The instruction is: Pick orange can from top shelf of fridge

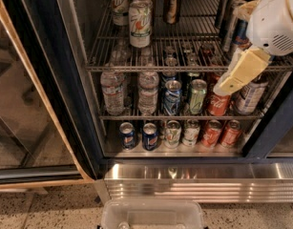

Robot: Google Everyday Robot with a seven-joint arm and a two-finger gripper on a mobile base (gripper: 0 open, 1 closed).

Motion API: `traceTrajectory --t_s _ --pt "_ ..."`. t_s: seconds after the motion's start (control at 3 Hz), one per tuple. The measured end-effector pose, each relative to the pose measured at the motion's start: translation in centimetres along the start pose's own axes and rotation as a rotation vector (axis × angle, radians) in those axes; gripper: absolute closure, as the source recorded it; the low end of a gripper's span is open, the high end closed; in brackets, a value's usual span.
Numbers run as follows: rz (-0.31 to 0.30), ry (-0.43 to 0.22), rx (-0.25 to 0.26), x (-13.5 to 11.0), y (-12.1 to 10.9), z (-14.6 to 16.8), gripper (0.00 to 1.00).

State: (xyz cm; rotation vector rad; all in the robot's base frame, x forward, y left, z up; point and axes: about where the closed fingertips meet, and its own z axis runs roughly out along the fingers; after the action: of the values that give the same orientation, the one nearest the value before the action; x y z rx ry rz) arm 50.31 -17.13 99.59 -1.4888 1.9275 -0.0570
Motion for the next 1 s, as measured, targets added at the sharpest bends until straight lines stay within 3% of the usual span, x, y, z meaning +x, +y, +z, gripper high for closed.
traceTrajectory --t_s 0.33,0.67,1.0 --pt "-0.009 -0.125 0.058 -2.8 -1.7 1.4 0.00" --pt "-0.041 -0.228 0.064 -5.6 -3.4 3.0 0.00" --pt "-0.093 -0.269 0.016 -7.7 -4.6 4.8 0.00"
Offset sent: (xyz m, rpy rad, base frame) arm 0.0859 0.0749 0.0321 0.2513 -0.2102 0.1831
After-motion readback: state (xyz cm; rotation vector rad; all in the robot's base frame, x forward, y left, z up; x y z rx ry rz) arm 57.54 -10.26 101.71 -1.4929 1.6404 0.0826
